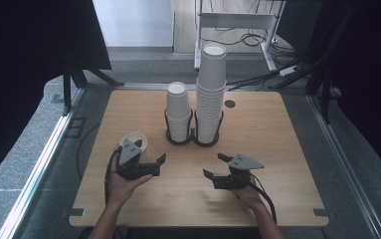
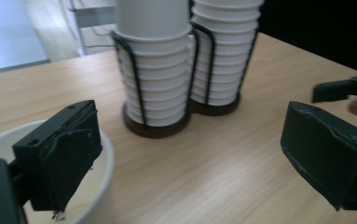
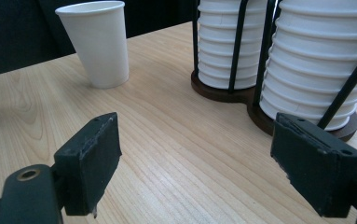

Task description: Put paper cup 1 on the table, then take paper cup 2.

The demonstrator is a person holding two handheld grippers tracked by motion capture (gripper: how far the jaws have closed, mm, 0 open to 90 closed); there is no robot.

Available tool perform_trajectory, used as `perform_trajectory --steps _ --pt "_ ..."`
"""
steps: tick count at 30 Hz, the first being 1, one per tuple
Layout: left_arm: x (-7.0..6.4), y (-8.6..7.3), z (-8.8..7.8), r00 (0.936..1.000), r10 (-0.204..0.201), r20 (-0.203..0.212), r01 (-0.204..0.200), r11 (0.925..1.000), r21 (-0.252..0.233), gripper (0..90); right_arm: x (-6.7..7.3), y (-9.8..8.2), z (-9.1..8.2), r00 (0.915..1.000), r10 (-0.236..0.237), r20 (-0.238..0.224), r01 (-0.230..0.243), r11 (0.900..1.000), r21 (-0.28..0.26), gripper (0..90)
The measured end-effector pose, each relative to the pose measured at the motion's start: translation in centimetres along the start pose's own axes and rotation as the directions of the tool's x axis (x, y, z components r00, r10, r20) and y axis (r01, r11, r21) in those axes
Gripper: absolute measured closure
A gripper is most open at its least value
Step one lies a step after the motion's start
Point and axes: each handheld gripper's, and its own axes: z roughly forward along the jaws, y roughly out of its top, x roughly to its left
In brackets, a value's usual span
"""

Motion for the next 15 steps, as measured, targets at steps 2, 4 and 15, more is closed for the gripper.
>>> perform_trajectory --steps 2,4,15 --pt "-0.2 0.0 0.2 0.9995 -0.013 0.029 0.013 0.9999 0.001 5.9 0.0 0.1 -0.2 1.0 0.0 0.004 0.0 1.0 -0.006 15.6" --pt "-0.4 -0.1 0.5 0.9973 -0.028 0.068 0.029 0.9996 -0.002 6.4 -0.1 0.2 -0.3 1.0 0.003 0.005 -0.003 1.0 -0.014 15.7" --pt "-1.2 0.7 2.2 0.9918 -0.03 0.124 0.028 0.9995 0.014 13.3 -0.8 1.2 -0.7 0.9992 0.001 0.041 0.001 0.999 -0.044 16.0"
